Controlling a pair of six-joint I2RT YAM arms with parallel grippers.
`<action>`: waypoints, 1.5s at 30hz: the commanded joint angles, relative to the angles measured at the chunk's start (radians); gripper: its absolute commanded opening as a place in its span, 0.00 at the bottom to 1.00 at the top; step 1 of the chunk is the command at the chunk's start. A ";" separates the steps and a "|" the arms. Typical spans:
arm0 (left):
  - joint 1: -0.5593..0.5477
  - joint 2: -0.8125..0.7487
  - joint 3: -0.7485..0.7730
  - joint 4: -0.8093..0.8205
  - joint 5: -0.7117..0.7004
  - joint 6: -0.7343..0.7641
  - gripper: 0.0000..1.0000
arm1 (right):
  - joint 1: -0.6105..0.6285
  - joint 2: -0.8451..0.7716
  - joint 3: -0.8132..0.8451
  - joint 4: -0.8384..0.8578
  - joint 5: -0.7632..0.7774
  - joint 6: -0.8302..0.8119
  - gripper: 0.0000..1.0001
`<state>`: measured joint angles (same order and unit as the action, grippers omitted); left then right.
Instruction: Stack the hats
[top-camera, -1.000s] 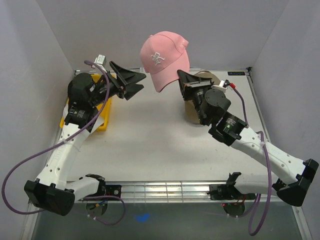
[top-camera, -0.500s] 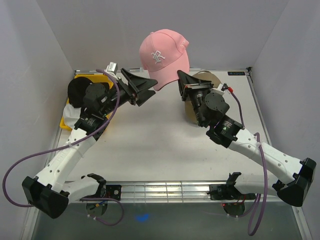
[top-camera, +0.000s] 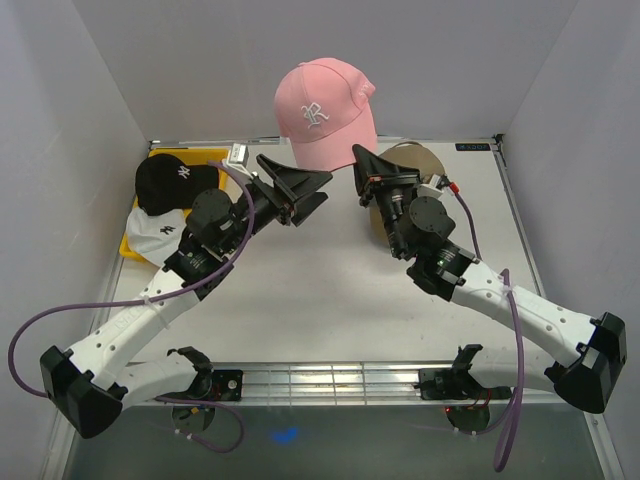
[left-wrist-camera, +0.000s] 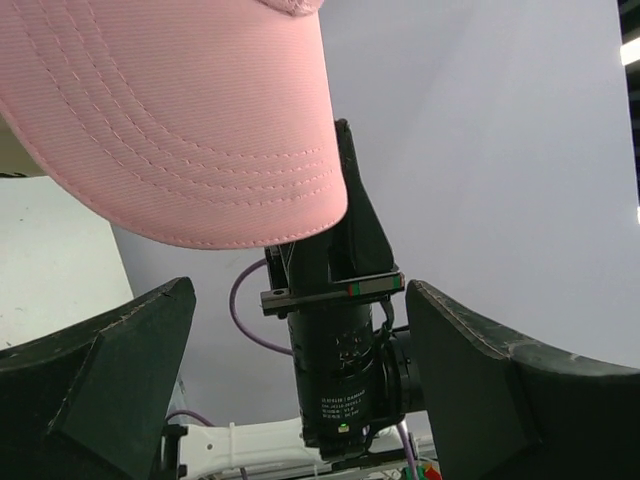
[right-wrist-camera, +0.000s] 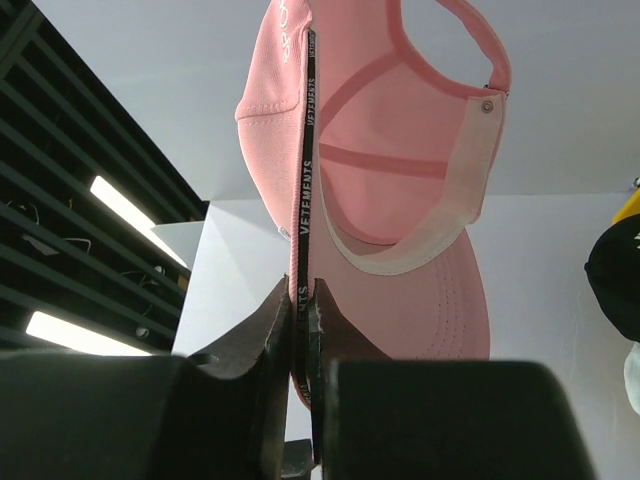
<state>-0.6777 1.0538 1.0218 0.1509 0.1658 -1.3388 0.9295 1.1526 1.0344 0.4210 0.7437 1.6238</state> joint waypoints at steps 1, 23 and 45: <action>-0.009 -0.015 -0.014 0.064 -0.074 -0.031 0.96 | -0.003 -0.027 -0.016 0.142 0.005 0.034 0.08; -0.028 -0.008 -0.098 0.225 -0.295 -0.112 0.91 | 0.009 -0.074 -0.131 0.263 -0.053 0.067 0.08; -0.020 0.117 0.050 0.135 -0.253 -0.086 0.26 | 0.022 -0.208 -0.183 0.075 -0.023 -0.038 0.08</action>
<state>-0.7082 1.1507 1.0077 0.3588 -0.1040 -1.4609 0.9371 0.9890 0.8196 0.5602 0.7353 1.6588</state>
